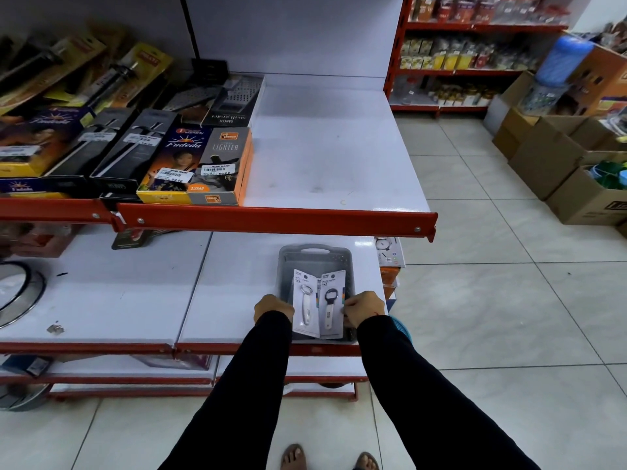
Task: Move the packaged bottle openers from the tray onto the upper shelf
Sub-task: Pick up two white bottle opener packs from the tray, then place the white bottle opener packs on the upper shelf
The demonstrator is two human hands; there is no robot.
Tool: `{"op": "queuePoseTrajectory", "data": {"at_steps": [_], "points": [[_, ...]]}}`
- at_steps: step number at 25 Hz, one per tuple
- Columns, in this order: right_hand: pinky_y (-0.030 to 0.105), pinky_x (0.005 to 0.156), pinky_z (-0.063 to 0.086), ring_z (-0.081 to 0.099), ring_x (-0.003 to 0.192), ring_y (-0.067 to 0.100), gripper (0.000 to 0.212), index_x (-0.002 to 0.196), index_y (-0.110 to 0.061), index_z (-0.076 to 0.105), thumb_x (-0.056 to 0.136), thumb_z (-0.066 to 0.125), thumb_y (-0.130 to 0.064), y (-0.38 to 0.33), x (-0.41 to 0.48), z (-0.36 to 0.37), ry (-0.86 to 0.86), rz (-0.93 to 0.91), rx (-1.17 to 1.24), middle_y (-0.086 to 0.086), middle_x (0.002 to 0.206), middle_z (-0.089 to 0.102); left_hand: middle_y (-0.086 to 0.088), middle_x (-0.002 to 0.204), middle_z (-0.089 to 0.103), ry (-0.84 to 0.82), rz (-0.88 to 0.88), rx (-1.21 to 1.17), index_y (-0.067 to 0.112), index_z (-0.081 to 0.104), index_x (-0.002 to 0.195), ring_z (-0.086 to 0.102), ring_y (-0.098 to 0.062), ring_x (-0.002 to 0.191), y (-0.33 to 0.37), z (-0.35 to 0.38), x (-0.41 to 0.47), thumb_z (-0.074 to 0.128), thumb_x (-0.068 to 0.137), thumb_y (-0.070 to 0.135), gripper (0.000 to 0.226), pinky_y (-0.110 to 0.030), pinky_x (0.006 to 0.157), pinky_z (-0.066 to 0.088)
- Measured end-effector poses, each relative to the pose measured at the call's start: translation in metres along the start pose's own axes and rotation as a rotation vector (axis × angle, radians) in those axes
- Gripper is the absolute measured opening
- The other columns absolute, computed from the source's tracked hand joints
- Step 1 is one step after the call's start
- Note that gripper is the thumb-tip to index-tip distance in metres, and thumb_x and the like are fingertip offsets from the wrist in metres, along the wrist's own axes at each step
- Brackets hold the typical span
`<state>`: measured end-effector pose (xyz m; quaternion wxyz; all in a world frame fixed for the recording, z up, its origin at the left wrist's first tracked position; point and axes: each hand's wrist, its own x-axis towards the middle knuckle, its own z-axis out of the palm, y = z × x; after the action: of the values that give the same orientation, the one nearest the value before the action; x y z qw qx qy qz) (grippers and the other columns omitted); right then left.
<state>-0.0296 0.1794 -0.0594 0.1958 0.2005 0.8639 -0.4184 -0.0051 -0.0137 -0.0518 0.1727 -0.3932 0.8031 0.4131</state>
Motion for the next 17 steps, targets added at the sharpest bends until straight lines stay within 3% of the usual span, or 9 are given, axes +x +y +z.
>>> {"op": "queuePoseTrajectory", "data": {"at_steps": [2,4,6,8,10,12,15,17], "points": [[0.044,0.078,0.063,0.075,0.08,0.034,0.01,0.078,-0.009,0.079,0.068,0.079,-0.009,0.0,-0.007,-0.012,0.006,0.005,0.048,0.016,0.091,0.078,-0.019,0.09,0.077,-0.074,-0.021,-0.149,-0.003,0.071,0.084,0.076,-0.034,0.079,-0.009,-0.008,0.009,0.069,0.062,0.011,0.025,-0.045,0.074,0.063],[0.043,0.071,0.064,0.075,0.074,0.034,0.005,0.076,-0.007,0.076,0.072,0.079,-0.004,-0.006,-0.026,-0.031,-0.01,0.022,0.153,0.018,0.087,0.076,-0.02,0.083,0.074,-0.144,-0.004,-0.277,-0.007,0.068,0.086,0.075,-0.034,0.078,-0.005,-0.031,-0.022,0.066,0.076,0.0,0.013,-0.046,0.075,0.063],[0.034,0.06,0.063,0.071,0.065,0.03,0.007,0.082,0.0,0.073,0.076,0.076,0.002,-0.008,-0.044,-0.05,-0.051,0.042,0.283,0.019,0.085,0.072,-0.021,0.08,0.072,-0.181,0.029,-0.362,-0.009,0.067,0.09,0.074,-0.033,0.075,-0.004,-0.049,-0.048,0.064,0.082,-0.003,0.01,-0.045,0.075,0.063],[0.029,0.057,0.062,0.068,0.061,0.028,0.009,0.085,0.005,0.07,0.077,0.074,0.006,-0.004,-0.062,-0.066,-0.103,0.022,0.382,0.02,0.084,0.07,-0.018,0.077,0.071,-0.234,0.078,-0.397,-0.006,0.066,0.089,0.073,-0.028,0.067,-0.008,-0.06,-0.06,0.065,0.086,-0.003,0.005,-0.037,0.066,0.064],[0.036,0.066,0.063,0.071,0.069,0.033,0.016,0.092,0.01,0.07,0.077,0.074,0.007,0.0,-0.082,-0.081,-0.144,-0.001,0.427,0.024,0.091,0.073,-0.015,0.075,0.07,-0.287,0.131,-0.4,-0.003,0.065,0.084,0.072,-0.019,0.057,-0.015,-0.068,-0.073,0.065,0.089,-0.003,0.005,-0.028,0.055,0.062],[0.036,0.065,0.064,0.074,0.071,0.032,0.019,0.096,0.01,0.07,0.078,0.073,0.007,0.002,-0.105,-0.095,-0.182,-0.01,0.43,0.025,0.095,0.075,-0.016,0.077,0.07,-0.336,0.176,-0.414,-0.001,0.065,0.082,0.072,-0.013,0.051,-0.022,-0.077,-0.094,0.064,0.091,-0.003,0.009,-0.025,0.053,0.062],[0.028,0.052,0.061,0.074,0.057,0.024,0.014,0.095,0.007,0.069,0.081,0.071,0.007,0.001,-0.139,-0.117,-0.238,-0.036,0.418,0.016,0.077,0.076,-0.015,0.081,0.071,-0.371,0.246,-0.424,0.001,0.068,0.089,0.073,-0.013,0.057,-0.027,-0.094,-0.127,0.066,0.09,0.0,0.002,-0.023,0.055,0.061],[0.027,0.051,0.06,0.074,0.055,0.022,0.014,0.096,0.007,0.07,0.081,0.071,0.008,-0.002,-0.161,-0.134,-0.259,-0.06,0.41,0.012,0.067,0.076,-0.015,0.084,0.073,-0.388,0.286,-0.406,-0.003,0.068,0.101,0.073,-0.015,0.061,-0.025,-0.109,-0.148,0.067,0.09,0.002,0.012,-0.023,0.058,0.062]]}}
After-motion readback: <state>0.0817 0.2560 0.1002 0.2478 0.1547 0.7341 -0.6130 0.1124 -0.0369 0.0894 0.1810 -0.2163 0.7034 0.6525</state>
